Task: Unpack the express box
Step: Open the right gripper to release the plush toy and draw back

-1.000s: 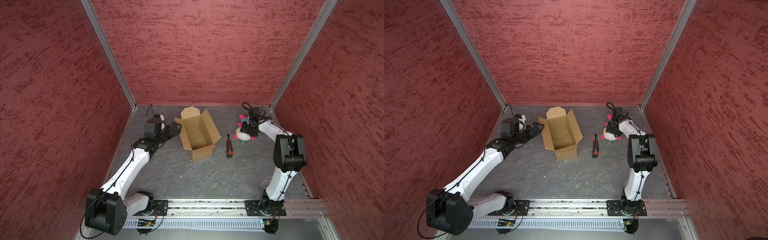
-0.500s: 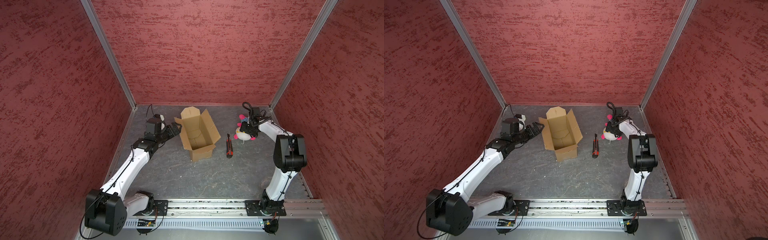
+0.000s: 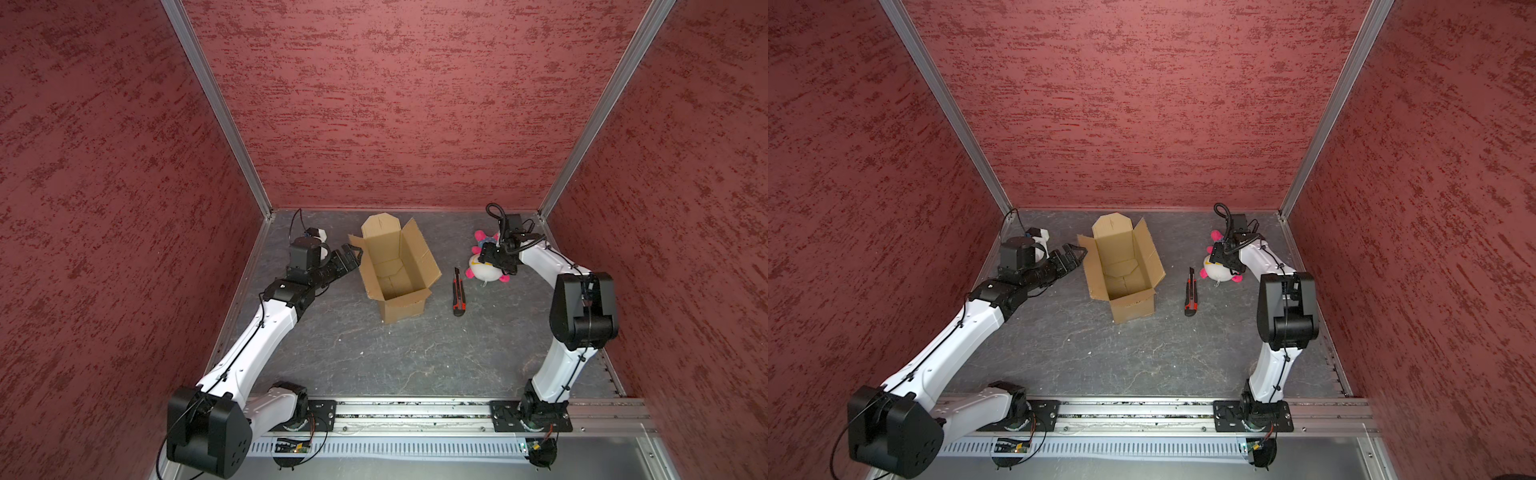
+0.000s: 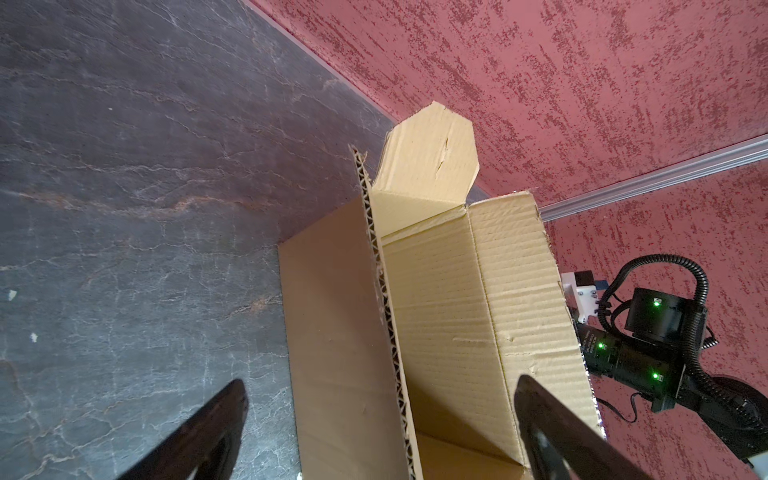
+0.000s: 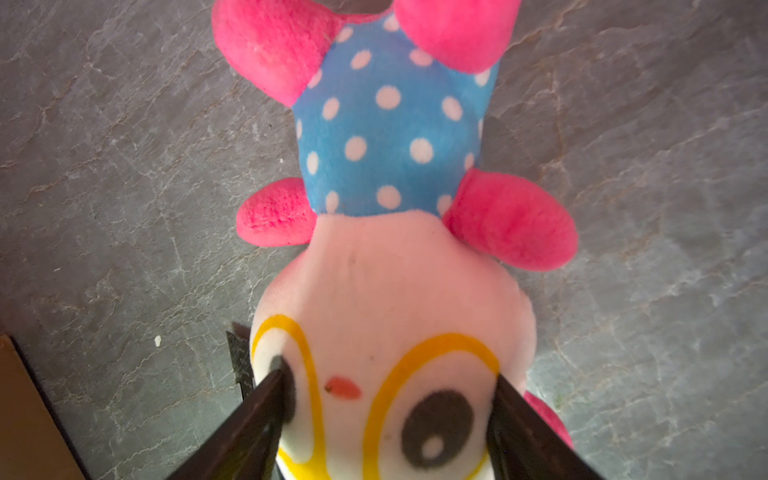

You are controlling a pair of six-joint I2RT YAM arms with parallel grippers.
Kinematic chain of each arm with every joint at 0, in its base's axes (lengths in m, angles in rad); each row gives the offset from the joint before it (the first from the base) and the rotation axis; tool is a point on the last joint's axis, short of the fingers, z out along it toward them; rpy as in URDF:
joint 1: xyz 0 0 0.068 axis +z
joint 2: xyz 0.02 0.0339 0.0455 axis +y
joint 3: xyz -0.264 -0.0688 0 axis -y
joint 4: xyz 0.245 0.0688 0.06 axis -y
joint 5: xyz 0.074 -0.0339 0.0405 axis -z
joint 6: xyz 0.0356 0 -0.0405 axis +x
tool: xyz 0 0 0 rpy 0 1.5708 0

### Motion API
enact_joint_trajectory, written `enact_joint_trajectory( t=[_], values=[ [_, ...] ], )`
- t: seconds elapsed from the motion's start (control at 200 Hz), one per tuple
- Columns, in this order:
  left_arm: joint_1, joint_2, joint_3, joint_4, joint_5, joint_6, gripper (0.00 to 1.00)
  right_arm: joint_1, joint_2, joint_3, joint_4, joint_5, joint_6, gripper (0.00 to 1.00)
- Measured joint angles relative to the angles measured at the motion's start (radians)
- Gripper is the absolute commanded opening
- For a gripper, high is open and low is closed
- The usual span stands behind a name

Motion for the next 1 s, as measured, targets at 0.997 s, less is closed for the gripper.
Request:
enact_joint_trajectory(
  t=[0.997],
  values=[
    [0.083,-0.082,-0.07,-0.023,-0.008,0.011,1.0,0.0,-0.202,-0.107,-0.034,0.013,0.007,0.99]
  ],
)
